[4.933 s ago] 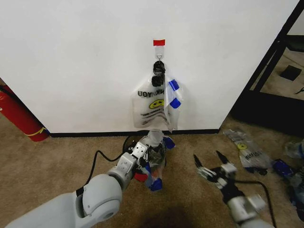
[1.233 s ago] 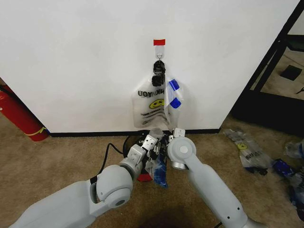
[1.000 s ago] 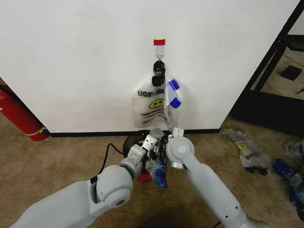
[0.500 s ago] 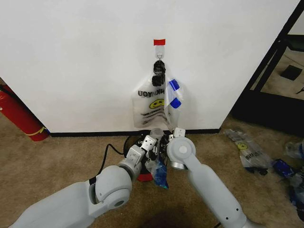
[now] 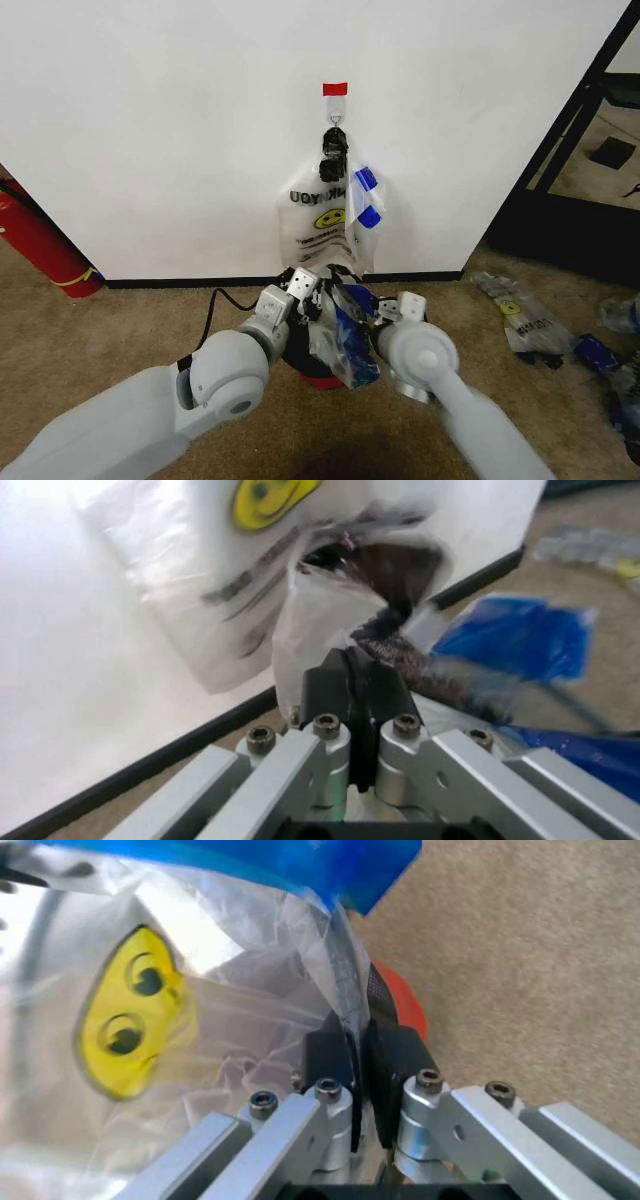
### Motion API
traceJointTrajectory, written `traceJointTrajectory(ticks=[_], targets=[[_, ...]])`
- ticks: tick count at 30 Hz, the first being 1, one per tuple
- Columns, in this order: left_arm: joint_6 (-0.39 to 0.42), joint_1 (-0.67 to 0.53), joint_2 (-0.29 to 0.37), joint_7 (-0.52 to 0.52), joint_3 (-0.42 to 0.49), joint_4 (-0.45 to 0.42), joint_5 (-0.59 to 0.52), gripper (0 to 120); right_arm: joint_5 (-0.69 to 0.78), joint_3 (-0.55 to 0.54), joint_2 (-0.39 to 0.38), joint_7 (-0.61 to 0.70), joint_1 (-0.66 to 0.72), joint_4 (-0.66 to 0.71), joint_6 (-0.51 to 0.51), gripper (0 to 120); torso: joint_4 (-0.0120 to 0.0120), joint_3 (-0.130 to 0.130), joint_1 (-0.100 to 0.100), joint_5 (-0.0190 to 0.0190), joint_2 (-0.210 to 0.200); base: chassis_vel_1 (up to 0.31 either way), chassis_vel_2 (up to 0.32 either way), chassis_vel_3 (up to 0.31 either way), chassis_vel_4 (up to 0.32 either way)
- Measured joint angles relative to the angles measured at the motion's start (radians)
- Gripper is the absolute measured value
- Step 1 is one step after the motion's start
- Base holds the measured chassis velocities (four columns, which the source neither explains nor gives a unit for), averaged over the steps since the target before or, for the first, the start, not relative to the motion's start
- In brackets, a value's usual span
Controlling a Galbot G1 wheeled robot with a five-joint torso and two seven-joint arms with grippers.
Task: Pick up the garbage bag from the wall and place it over the trash bin.
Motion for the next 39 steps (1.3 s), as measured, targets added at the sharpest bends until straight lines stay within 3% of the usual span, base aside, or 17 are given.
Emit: traceJointTrajectory(ticks=[11,19,23,26,28,32,34,37,39], targets=[[0.026,0.012,0.064,-0.006,-0.098,0.003,-0.060,0,-0.069,0.100,-0.056,-0.226,-0.160,0.097,0.005,0,-0.0002,0.000,0.000,-0.0002,0.000,0.000,0.000,0.000,0.000],[0.031,0.139,0.166,0.014,-0.249,-0.069,-0.081,0,-0.092,0.105,-0.057,-0.265,-0.179,0.104,0.022,0,0.0004,0.000,0.000,-0.0003,0.000,0.000,0.000,0.000,0.000],[0.004,0.279,0.212,0.041,-0.345,-0.181,-0.078,0,-0.121,0.109,-0.057,-0.281,-0.179,0.099,0.037,0,0.0002,0.000,0.000,-0.0002,0.000,0.000,0.000,0.000,0.000],[-0.021,0.336,0.225,0.049,-0.385,-0.229,-0.073,6,-0.127,0.109,-0.055,-0.286,-0.178,0.097,0.043,0,0.0002,0.000,0.000,-0.0001,0.000,0.000,0.000,0.000,0.000],[-0.042,0.410,0.239,0.055,-0.430,-0.290,-0.049,18,-0.131,0.110,-0.047,-0.287,-0.177,0.094,0.049,0,0.0002,0.000,0.000,0.0001,0.000,0.000,0.000,0.000,0.000],[-0.057,0.467,0.251,0.041,-0.462,-0.307,-0.021,34,-0.141,0.113,-0.038,-0.288,-0.181,0.092,0.057,0,0.0002,0.000,0.000,-0.0003,0.000,0.000,0.000,0.000,0.000],[-0.060,0.470,0.254,0.037,-0.467,-0.307,-0.019,39,-0.144,0.117,-0.037,-0.288,-0.184,0.092,0.058,0,0.0003,0.000,0.000,-0.0001,0.000,0.000,0.000,0.000,0.000],[-0.089,0.415,0.299,0.074,-0.463,-0.307,0.004,61,-0.162,0.130,-0.042,-0.289,-0.196,0.092,0.061,0,-0.0003,0.000,0.000,-0.0001,0.000,0.000,0.000,0.000,0.000],[-0.095,0.409,0.310,0.090,-0.460,-0.307,0.006,64,-0.162,0.129,-0.042,-0.289,-0.193,0.092,0.061,0,-0.0002,0.000,0.000,-0.0001,0.000,0.000,0.000,0.000,0.000]])
